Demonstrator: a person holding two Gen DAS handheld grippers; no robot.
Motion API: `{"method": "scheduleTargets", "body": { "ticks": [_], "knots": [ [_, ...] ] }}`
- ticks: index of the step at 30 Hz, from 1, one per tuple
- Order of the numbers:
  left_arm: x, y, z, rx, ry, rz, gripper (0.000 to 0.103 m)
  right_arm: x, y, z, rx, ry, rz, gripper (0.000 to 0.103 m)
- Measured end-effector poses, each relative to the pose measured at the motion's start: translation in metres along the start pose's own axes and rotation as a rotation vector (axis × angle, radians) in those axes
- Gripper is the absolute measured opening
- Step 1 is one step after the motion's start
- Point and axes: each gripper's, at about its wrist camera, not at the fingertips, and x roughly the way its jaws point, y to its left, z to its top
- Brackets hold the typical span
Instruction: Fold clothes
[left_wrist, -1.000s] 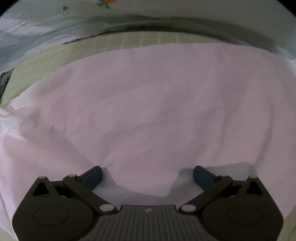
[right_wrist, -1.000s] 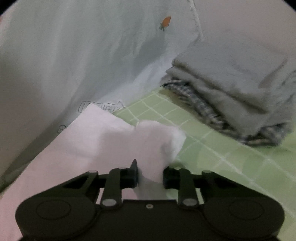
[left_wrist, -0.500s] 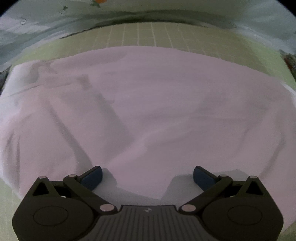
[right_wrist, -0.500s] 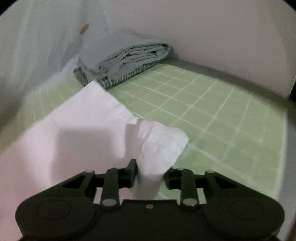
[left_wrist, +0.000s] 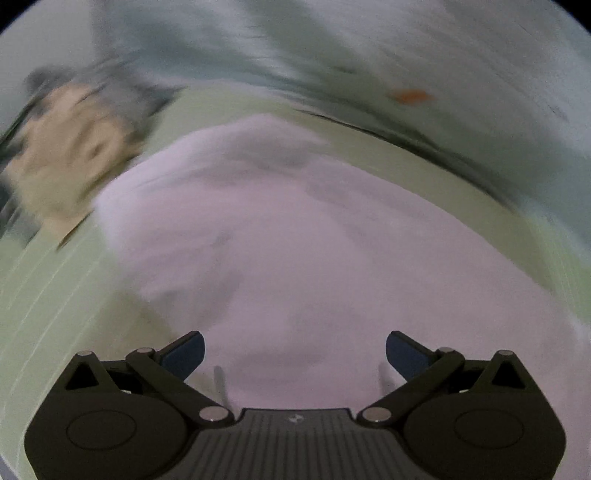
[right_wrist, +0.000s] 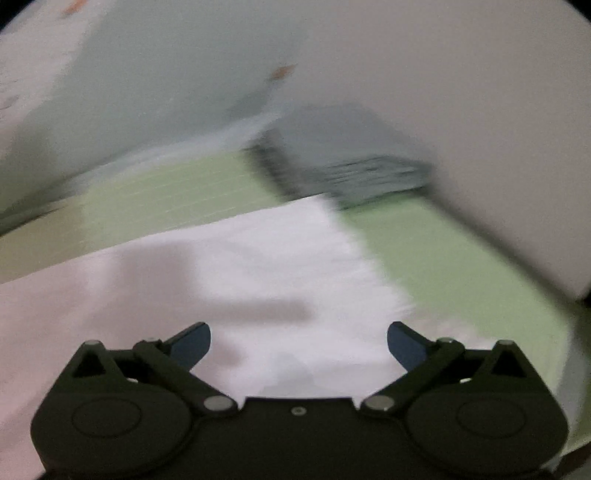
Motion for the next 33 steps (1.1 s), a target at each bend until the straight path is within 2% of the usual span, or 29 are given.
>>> {"method": "scheduleTargets", "body": {
  "ticks": [2,5,6,8,9,14,15,21,26,30,33],
  "knots": [
    [-0.001,0.032,0.0,-0.09,0.0,0.016,0.103,0.0,0.032,-0.011,-0.019,0.037,0.108,0.103],
    [0.004,0.071,0.001,-0.135,0.011,0.055,0.103,0.006,0.079,-0.039,-0.045,0.125,0.241,0.103],
    [0.006,0.081,0.002,-0.138,0.015,0.067,0.103,0.006,0.093,-0.049,-0.075,0.135,0.246,0.103],
    [0.011,0.1,0.008,-0.146,0.017,0.079,0.103,0.004,0.119,-0.067,-0.155,0.123,0.216,0.103],
    [0.014,0.11,0.011,-0.15,0.018,0.085,0.103,0.001,0.127,-0.076,-0.199,0.083,0.176,0.103],
    [0.04,0.144,0.034,-0.214,0.043,0.074,0.103,-0.009,0.128,-0.108,-0.136,-0.101,0.125,0.103],
    [0.045,0.149,0.039,-0.222,0.043,0.067,0.103,-0.009,0.128,-0.11,-0.133,-0.113,0.124,0.103],
    [0.07,0.15,0.072,-0.183,0.027,0.011,0.103,-0.009,0.131,-0.113,-0.127,-0.126,0.123,0.103],
    [0.08,0.156,0.09,-0.209,0.011,-0.071,0.103,-0.011,0.139,-0.116,-0.128,-0.127,0.118,0.103],
    [0.084,0.158,0.092,-0.232,0.0,-0.071,0.103,-0.013,0.141,-0.117,-0.126,-0.127,0.116,0.103],
    [0.085,0.152,0.093,-0.22,0.0,-0.043,0.102,-0.013,0.141,-0.117,-0.124,-0.126,0.117,0.103]
  ]
}}
